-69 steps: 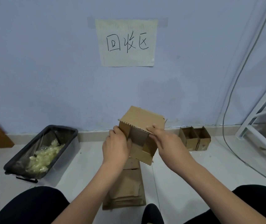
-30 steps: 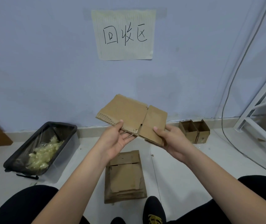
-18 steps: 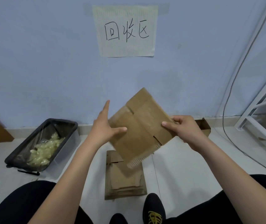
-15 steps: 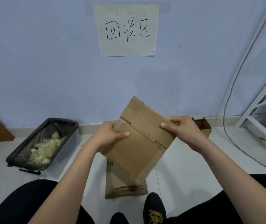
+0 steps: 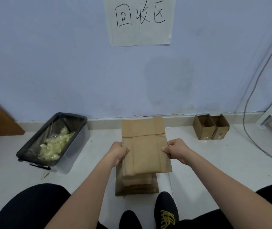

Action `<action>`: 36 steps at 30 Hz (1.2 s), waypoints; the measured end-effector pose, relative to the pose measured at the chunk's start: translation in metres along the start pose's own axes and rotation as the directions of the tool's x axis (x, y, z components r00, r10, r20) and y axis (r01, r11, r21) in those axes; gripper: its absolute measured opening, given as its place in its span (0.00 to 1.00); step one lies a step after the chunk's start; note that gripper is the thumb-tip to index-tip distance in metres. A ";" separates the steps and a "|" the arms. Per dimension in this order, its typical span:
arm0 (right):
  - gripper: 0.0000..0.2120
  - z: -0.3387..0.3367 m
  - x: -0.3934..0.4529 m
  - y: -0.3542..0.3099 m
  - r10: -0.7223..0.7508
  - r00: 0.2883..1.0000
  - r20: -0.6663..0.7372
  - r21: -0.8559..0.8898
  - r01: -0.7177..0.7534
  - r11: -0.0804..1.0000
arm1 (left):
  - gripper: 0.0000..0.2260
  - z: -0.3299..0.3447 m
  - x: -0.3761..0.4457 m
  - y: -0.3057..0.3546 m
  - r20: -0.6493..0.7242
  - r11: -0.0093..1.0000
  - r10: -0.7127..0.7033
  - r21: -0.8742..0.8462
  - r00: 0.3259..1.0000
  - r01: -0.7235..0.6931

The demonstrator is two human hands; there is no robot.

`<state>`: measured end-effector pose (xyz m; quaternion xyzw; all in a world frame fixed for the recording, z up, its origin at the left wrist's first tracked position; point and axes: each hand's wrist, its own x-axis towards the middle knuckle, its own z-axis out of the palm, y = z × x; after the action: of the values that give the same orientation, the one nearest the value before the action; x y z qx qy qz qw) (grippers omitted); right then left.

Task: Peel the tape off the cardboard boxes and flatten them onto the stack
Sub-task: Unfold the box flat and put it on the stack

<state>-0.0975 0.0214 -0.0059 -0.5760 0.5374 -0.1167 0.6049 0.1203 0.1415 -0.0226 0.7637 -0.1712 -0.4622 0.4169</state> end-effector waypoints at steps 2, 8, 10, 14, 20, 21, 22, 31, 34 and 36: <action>0.07 0.012 0.020 0.017 0.044 0.998 -0.042 -0.080 -0.047 0.996 | 0.03 0.001 0.022 -0.023 -0.096 0.993 -0.036 0.110 0.995 0.046; 0.12 0.054 0.065 0.072 0.101 0.983 -0.152 -0.189 -0.129 0.973 | 0.17 0.006 0.060 -0.075 -0.281 0.945 -0.057 0.294 0.958 0.142; 0.08 0.063 0.079 0.086 0.112 0.981 -0.158 -0.231 -0.147 0.962 | 0.14 0.008 0.074 -0.090 -0.273 0.933 -0.065 0.324 0.960 0.155; 0.11 0.076 0.105 0.112 0.135 0.979 -0.152 -0.314 -0.178 0.933 | 0.07 0.011 0.093 -0.112 -0.296 0.912 -0.064 0.371 0.953 0.176; 0.15 0.093 0.134 0.137 0.150 0.976 -0.160 -0.433 -0.207 0.878 | 0.04 0.012 0.112 -0.138 -0.312 0.916 -0.076 0.352 0.947 0.190; 0.14 0.095 0.136 0.141 0.160 0.974 -0.159 -0.450 -0.216 0.866 | 0.05 0.013 0.113 -0.141 -0.319 0.919 -0.083 0.342 0.944 0.197; 0.14 0.096 0.138 0.144 0.159 0.975 -0.158 -0.462 -0.215 0.860 | 0.08 0.013 0.115 -0.143 -0.322 0.919 -0.083 0.341 0.943 0.197; 0.13 0.102 0.129 0.144 0.057 0.986 -0.157 -0.653 -0.146 0.743 | 0.13 0.017 0.119 -0.149 -0.315 0.871 0.014 0.470 0.949 0.143; 0.12 0.102 0.118 0.137 -0.041 0.990 -0.132 -0.742 -0.071 0.666 | 0.21 0.023 0.109 -0.144 -0.265 0.592 0.327 0.805 0.907 0.022; 0.15 0.099 0.111 0.130 -0.101 0.986 -0.133 -0.761 -0.036 0.648 | 0.21 0.033 0.102 -0.129 -0.076 0.380 0.450 0.918 0.890 -0.113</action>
<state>-0.0385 0.0335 -0.1941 -0.7744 0.5739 0.0616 0.2591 0.1287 0.1365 -0.1901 0.8872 -0.4499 -0.0926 0.0427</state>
